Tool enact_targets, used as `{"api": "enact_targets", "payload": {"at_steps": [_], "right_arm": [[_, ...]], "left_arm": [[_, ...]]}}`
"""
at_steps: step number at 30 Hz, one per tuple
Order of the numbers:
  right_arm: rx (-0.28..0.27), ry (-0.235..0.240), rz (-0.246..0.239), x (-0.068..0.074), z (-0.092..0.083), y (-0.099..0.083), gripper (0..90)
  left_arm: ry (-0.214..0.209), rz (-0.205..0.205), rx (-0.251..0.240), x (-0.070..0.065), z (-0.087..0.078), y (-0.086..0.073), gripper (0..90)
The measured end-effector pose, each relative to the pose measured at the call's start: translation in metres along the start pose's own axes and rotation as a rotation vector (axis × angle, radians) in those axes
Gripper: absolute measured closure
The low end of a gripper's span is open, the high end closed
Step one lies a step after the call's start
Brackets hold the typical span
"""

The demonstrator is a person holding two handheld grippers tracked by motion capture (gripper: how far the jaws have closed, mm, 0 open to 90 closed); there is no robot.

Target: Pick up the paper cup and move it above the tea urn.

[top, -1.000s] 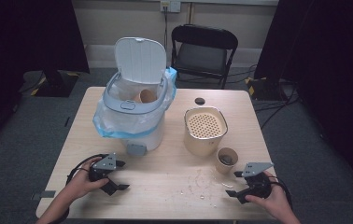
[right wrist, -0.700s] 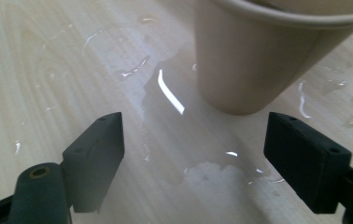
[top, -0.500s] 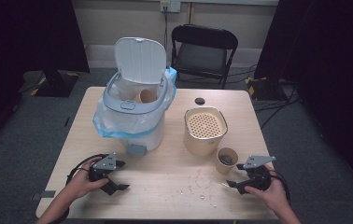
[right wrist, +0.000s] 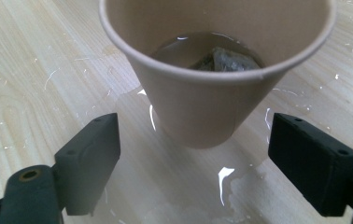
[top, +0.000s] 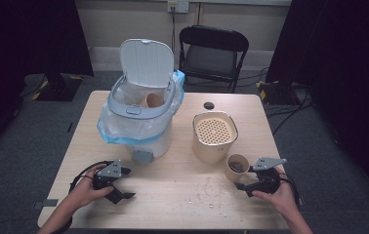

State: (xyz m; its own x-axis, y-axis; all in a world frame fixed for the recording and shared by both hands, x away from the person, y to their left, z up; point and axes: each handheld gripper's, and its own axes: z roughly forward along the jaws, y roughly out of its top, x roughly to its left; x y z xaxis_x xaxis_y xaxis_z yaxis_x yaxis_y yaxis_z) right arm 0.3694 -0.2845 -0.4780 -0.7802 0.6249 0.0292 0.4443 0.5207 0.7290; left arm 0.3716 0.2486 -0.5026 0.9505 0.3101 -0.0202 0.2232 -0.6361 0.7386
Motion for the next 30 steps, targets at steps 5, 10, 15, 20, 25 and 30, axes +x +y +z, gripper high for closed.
{"api": "enact_targets", "payload": {"at_steps": [5,10,15,20,25,30], "right_arm": [[-0.022,0.006,0.006,-0.001,0.004,0.002,18.6],[-0.041,0.006,0.000,-0.001,0.008,0.005,20.5],[-0.054,0.007,-0.002,0.000,0.014,0.008,19.5],[-0.082,0.008,0.010,-0.001,0.017,0.009,21.3],[-0.105,0.009,0.020,-0.004,0.019,0.009,24.6],[-0.124,0.010,0.027,-0.005,0.020,0.008,27.6]], "left_arm": [[0.000,0.001,0.001,0.000,0.000,0.000,9.1],[-0.001,0.002,0.001,0.000,0.000,0.000,9.0],[-0.002,0.003,0.001,0.000,0.000,0.000,8.9],[-0.003,0.002,0.002,0.000,0.000,0.000,8.9],[-0.005,0.005,0.008,0.000,0.000,0.000,8.8],[-0.006,0.006,0.008,0.001,0.000,0.000,8.8]]}}
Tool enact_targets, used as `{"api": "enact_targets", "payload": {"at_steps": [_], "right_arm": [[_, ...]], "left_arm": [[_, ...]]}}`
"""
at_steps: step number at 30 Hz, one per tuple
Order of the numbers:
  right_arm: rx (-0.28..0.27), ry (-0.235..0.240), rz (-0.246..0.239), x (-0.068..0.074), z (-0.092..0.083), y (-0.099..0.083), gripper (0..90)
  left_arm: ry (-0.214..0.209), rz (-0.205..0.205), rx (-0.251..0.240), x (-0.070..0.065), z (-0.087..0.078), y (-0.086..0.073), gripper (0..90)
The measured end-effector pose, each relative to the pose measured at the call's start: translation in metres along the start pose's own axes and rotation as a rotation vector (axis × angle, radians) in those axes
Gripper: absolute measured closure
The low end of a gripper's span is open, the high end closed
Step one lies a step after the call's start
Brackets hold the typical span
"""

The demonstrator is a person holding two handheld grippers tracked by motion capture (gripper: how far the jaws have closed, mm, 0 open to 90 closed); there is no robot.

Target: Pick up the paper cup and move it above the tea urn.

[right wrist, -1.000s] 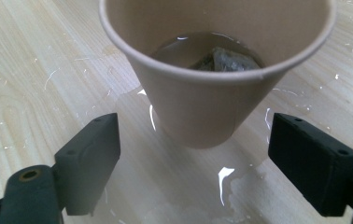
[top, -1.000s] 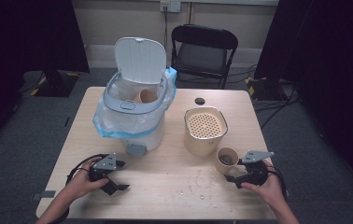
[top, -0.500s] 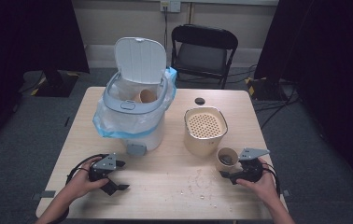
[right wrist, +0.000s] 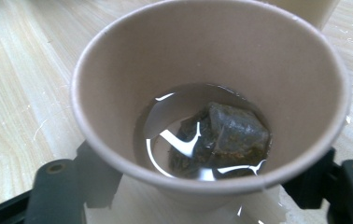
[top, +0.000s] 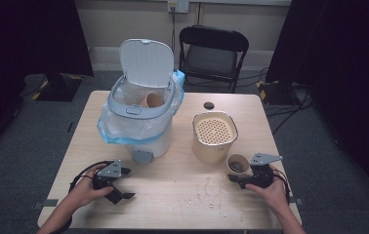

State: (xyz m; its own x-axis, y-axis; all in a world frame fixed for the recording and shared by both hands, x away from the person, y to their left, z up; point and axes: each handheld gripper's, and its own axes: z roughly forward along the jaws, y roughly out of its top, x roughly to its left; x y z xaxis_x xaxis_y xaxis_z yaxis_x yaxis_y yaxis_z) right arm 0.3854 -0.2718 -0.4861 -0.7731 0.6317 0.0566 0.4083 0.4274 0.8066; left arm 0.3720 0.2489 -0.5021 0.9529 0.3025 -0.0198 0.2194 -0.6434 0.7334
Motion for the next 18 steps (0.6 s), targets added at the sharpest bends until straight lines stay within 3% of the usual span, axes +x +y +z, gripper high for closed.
{"api": "enact_targets", "payload": {"at_steps": [8,18], "right_arm": [[-0.015,-0.002,-0.007,0.0008,0.0001,-0.0010,29.0],[0.017,-0.032,-0.039,0.0001,-0.0057,0.0031,30.6]], "left_arm": [[0.002,-0.002,-0.006,-0.0002,0.0004,-0.0002,8.8],[0.000,-0.001,-0.002,-0.0001,0.0001,-0.0001,8.8]]}}
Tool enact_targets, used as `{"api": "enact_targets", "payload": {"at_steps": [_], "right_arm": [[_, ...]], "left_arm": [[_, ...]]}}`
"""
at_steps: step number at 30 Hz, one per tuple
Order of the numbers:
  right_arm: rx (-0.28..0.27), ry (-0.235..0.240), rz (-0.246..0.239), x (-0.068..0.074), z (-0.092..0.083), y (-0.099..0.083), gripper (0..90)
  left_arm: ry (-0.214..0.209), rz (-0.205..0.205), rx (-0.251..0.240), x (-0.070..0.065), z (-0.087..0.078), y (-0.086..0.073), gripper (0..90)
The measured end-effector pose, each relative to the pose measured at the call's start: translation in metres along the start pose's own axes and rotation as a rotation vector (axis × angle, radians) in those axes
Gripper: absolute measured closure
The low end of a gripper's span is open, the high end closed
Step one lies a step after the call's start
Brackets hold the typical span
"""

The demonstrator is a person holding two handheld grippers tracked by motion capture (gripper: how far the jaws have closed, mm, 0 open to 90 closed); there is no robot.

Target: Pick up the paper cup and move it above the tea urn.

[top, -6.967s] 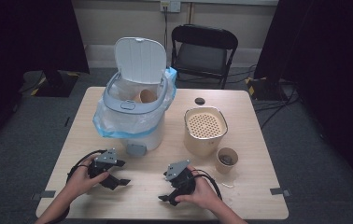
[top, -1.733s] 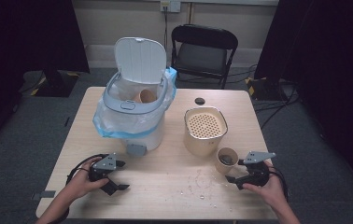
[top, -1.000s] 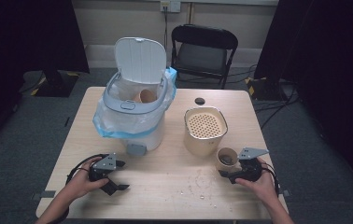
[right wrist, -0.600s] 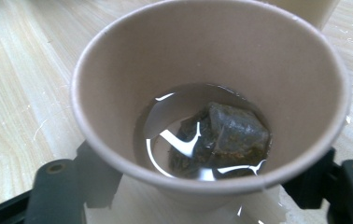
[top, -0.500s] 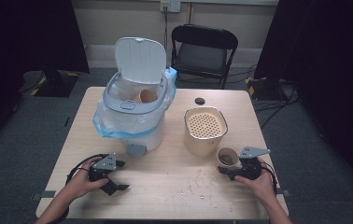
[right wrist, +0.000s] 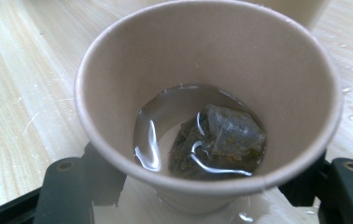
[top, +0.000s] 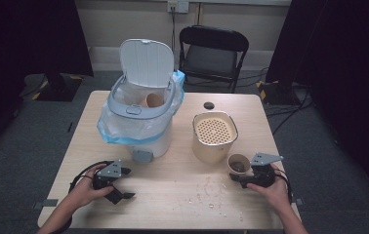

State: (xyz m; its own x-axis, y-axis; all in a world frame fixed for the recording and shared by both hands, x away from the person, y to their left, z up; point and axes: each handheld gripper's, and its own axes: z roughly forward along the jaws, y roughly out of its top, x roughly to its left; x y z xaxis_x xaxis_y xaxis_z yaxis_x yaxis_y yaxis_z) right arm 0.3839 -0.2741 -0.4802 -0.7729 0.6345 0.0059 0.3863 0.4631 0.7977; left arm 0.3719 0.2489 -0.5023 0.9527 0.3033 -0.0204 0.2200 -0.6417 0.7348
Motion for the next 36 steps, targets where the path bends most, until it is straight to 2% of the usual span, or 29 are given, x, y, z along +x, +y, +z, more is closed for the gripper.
{"api": "enact_targets", "payload": {"at_steps": [10,20,25,36], "right_arm": [[0.042,-0.073,-0.038,-0.015,-0.011,0.015,31.1],[0.058,-0.102,-0.026,-0.032,-0.011,0.023,31.7],[0.053,-0.120,-0.037,-0.041,-0.012,0.028,32.0],[0.079,-0.142,-0.044,-0.060,-0.013,0.041,32.0]], "left_arm": [[-0.002,0.000,0.001,0.000,0.000,0.000,8.8],[-0.003,0.001,0.000,0.000,0.000,0.000,8.7],[-0.002,0.000,0.001,0.000,0.000,0.000,8.7],[-0.003,0.001,0.002,0.000,0.000,0.000,8.7]]}}
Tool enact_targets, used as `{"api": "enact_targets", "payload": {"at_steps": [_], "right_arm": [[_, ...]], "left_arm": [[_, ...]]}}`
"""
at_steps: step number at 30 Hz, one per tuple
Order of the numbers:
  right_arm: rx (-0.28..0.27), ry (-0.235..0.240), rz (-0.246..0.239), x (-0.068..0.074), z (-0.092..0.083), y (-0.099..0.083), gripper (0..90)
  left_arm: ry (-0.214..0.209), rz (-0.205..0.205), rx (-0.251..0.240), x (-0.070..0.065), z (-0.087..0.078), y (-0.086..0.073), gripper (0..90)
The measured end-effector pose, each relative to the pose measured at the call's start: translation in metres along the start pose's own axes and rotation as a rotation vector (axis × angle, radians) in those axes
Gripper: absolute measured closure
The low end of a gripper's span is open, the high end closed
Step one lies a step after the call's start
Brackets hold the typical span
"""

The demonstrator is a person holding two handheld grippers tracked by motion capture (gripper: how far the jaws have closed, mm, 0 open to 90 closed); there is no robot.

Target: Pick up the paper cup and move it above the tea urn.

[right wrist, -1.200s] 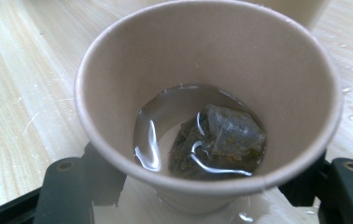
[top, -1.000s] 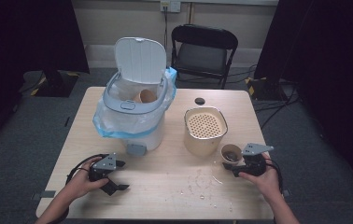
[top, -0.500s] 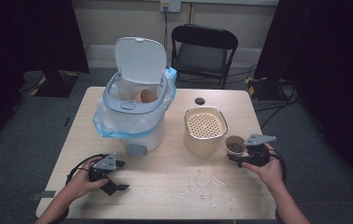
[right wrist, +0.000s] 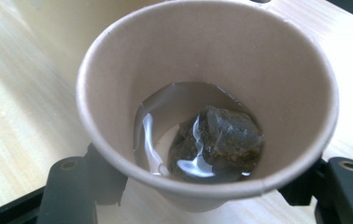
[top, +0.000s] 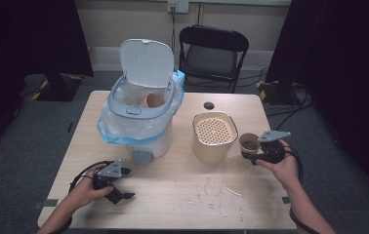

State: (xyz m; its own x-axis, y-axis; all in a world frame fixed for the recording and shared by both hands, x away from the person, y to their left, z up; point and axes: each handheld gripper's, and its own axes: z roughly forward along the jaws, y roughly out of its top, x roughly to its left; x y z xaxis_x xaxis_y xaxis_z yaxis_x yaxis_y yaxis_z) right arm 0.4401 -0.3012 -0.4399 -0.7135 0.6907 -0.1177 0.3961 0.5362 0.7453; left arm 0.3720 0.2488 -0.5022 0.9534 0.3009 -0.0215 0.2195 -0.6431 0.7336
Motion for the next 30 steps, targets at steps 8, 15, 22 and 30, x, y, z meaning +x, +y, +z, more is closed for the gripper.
{"api": "enact_targets", "payload": {"at_steps": [8,15,22,30], "right_arm": [[0.000,-0.007,0.000,-0.011,0.002,0.013,32.1],[-0.016,-0.027,0.018,-0.022,0.003,0.023,32.2],[-0.016,-0.039,0.006,-0.030,0.007,0.031,32.3],[-0.039,-0.053,-0.016,-0.040,0.010,0.036,32.5]], "left_arm": [[0.000,0.000,-0.001,0.000,0.000,0.000,8.7],[0.000,0.000,-0.001,0.000,0.000,0.000,8.8],[0.000,0.000,0.000,0.000,0.000,0.000,8.7],[0.000,0.000,0.001,0.000,0.000,0.000,8.8]]}}
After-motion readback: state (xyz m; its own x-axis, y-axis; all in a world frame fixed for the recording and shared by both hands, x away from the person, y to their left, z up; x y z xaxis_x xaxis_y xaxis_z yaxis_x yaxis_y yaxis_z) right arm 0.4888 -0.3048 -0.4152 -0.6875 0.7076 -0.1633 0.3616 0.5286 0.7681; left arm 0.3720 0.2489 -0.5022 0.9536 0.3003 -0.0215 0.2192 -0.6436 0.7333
